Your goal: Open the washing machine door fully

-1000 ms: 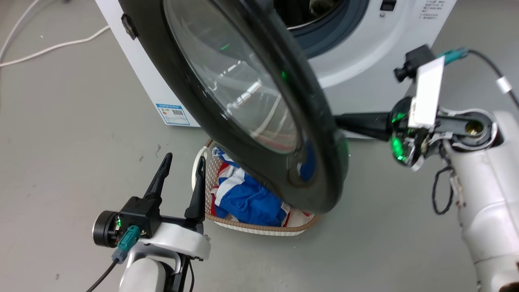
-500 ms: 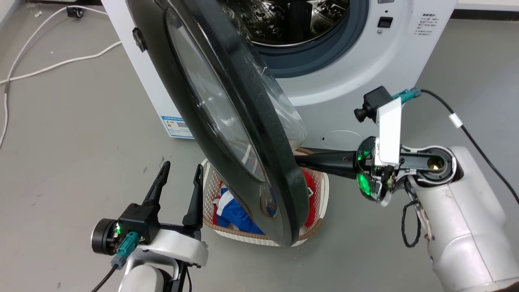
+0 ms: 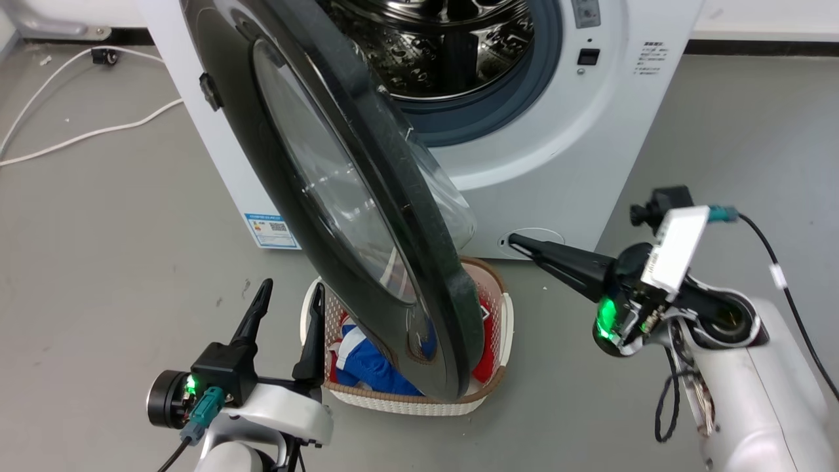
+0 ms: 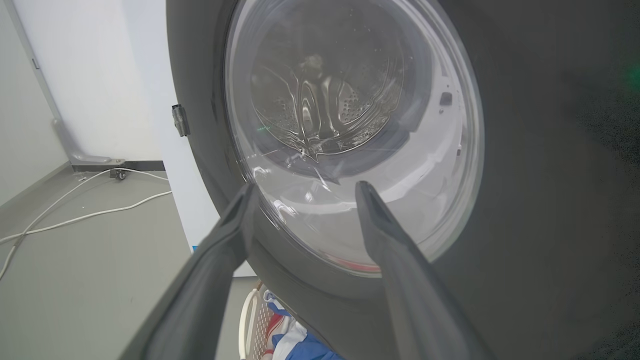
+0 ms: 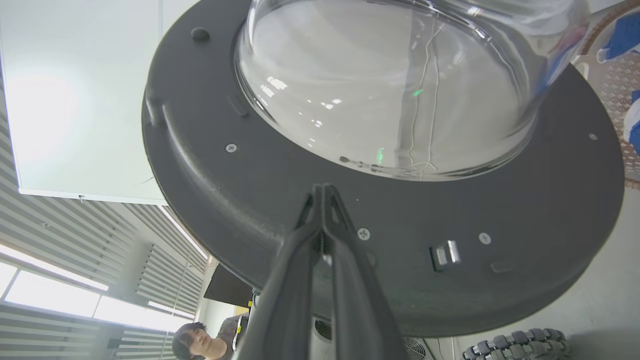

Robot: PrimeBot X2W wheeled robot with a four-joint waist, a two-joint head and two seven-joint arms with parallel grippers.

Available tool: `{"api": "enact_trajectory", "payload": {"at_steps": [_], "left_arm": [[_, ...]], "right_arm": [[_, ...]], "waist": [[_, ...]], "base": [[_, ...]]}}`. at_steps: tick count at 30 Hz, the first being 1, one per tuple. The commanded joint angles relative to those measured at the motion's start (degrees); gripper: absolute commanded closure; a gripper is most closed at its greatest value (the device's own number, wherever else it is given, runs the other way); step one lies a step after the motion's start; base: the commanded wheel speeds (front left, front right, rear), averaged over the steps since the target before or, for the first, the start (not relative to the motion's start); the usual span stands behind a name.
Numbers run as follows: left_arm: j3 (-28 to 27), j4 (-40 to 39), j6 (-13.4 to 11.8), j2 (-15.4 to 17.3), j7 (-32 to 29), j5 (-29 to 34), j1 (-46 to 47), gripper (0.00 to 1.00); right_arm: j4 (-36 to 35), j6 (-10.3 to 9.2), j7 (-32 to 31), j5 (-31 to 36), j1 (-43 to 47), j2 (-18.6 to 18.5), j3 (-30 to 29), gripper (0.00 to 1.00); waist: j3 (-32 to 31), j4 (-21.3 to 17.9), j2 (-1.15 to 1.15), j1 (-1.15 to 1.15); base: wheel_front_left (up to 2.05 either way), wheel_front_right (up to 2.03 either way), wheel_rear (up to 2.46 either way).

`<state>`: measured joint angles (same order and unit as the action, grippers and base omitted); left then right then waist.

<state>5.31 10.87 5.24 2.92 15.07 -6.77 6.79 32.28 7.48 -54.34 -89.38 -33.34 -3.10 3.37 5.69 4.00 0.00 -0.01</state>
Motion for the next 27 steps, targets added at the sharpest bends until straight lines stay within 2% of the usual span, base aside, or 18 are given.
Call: {"api": "enact_trajectory", "payload": {"at_steps": [1,7,15,16,17,21,27], "left_arm": [[-0.2,0.23,0.15,-0.03,0.14,0.21,-0.7,0.0],[-0.69,0.97,0.35,-0.02,0.14,0.1,-1.72,0.0],[-1.66,1.62,0.38,-0.03,0.14,-1.09,-3.7,0.0],[-1.7,1.63,0.29,-0.03,0.14,-1.19,-3.86,0.0],[-1.72,1.69,0.21,-0.03,0.14,-1.28,-4.06,0.0],[-1.87,2.0,0.1,-0.02,0.14,-1.27,-4.6,0.0],[-2.32,2.14,0.15,-0.04,0.14,-1.72,-5.28,0.0]], "right_arm": [[-0.78,0.03,1.45,-1.18,2.3,0.26,-1.24,1.0],[-5.26,0.03,6.25,-4.77,11.17,0.23,-5.79,1.0],[-15.42,0.03,14.94,-5.0,25.31,-0.07,-10.94,1.0],[-16.91,0.03,16.04,-4.14,26.63,-0.06,-11.19,0.64],[-18.35,0.03,17.14,-4.1,28.0,-0.03,-11.64,0.01],[-23.02,0.03,21.0,-3.68,31.65,0.08,-12.86,0.0],[-29.04,0.03,27.07,1.02,34.07,0.09,-13.46,0.0]], "waist": [[-0.72,-0.69,0.0,0.01],[-2.66,-1.75,0.0,0.01],[-4.81,-2.98,0.0,0.01],[-4.93,-3.11,0.0,0.01],[-5.06,-3.22,0.0,0.01],[-5.72,-3.63,0.0,0.01],[-6.33,-3.93,0.0,0.01]], "base": [[0.0,0.0,0.0],[0.0,0.0,0.0],[0.0,0.0,0.0],[0.0,0.0,0.0],[0.0,0.0,0.0],[0.0,0.0,0.0],[0.0,0.0,0.0]]}}
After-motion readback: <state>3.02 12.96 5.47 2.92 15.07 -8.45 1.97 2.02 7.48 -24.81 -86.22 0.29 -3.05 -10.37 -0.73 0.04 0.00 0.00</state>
